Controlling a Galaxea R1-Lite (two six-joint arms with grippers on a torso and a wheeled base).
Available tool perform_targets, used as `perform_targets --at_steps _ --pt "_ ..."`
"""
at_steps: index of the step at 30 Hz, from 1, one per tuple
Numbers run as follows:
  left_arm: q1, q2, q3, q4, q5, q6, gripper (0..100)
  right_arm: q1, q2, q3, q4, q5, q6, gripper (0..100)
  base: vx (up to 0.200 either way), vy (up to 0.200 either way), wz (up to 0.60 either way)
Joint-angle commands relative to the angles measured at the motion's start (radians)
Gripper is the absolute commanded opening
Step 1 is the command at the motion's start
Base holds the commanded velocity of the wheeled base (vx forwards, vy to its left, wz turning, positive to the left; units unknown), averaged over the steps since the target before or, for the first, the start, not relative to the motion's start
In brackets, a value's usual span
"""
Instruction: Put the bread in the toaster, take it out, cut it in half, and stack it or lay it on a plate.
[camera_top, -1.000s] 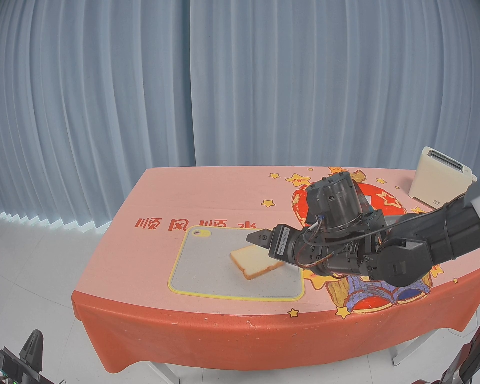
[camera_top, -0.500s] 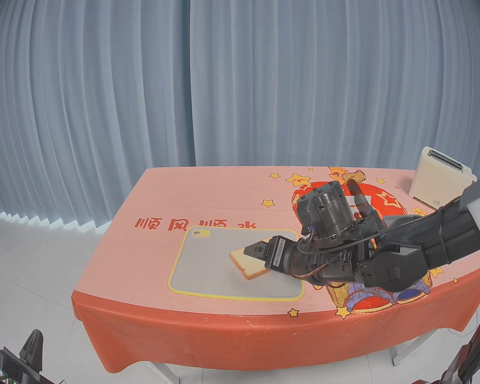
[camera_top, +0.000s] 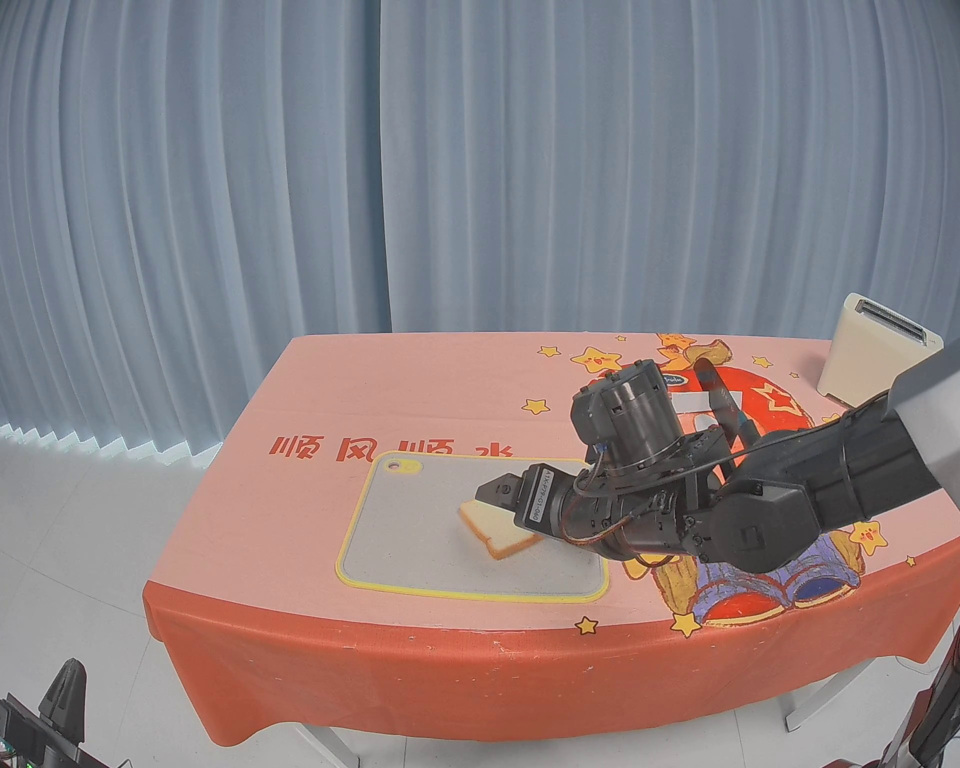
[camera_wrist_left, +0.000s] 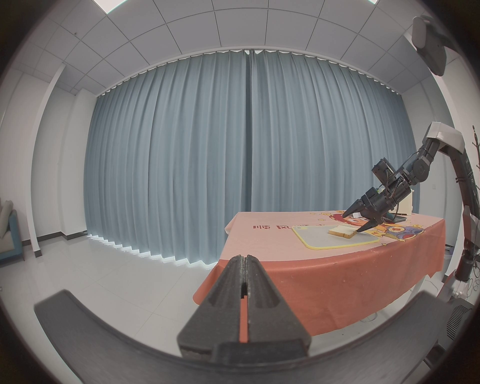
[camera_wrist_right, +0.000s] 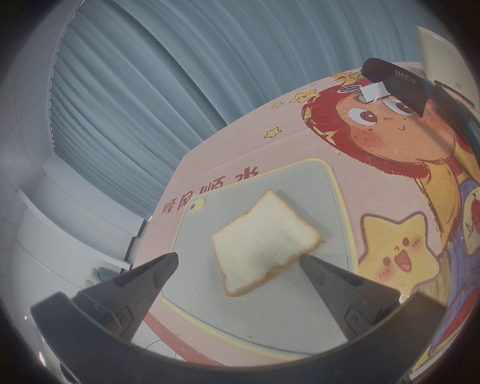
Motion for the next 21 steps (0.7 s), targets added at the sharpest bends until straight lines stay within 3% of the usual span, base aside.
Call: perform_targets --at_steps 1,7,16,18,21 --pt "0.0 0.001 0.018 0.0 0.0 0.0 0 0.0 0.025 -0.017 0.0 0.0 -0.001 100 0.0 0.0 0.0" --pt "0.0 0.001 0.018 0.0 0.0 0.0 0 0.002 -0.015 -0.011 0.0 0.0 0.002 100 0.0 0.0 0.0" --pt "0.0 0.001 0.018 0.0 0.0 0.001 0 -0.001 -0.284 0.051 0.001 0.003 -0.011 100 0.0 0.0 0.0" --pt "0.0 0.001 0.018 -0.002 0.0 0.001 0 -0.017 -0.313 0.08 0.0 0.011 -0.03 100 0.0 0.0 0.0" --pt "0.0 0.001 0.018 0.0 0.0 0.001 0 -0.044 -0.357 0.124 -0.002 0.043 -0.094 100 0.0 0.0 0.0"
